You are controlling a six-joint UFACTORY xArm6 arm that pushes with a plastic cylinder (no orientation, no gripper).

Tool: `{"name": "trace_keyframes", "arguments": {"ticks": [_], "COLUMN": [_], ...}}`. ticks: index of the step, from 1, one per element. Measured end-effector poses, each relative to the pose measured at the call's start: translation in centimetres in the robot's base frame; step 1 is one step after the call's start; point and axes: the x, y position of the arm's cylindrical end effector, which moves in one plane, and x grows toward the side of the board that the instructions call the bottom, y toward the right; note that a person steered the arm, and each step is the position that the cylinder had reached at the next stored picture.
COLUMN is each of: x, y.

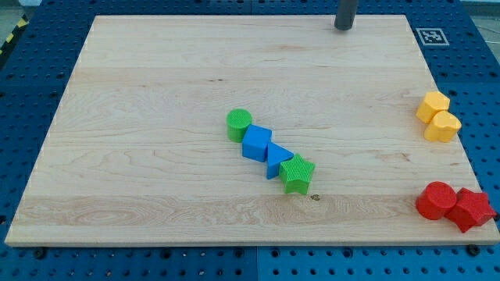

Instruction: Move your arm to the left of the yellow hexagon

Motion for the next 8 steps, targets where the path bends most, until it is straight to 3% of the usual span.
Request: {"name": "trace_keyframes", "arguments": {"ticks": [6,8], "x": [17.6,18.4], "y": [-0.1,-5.0]}}
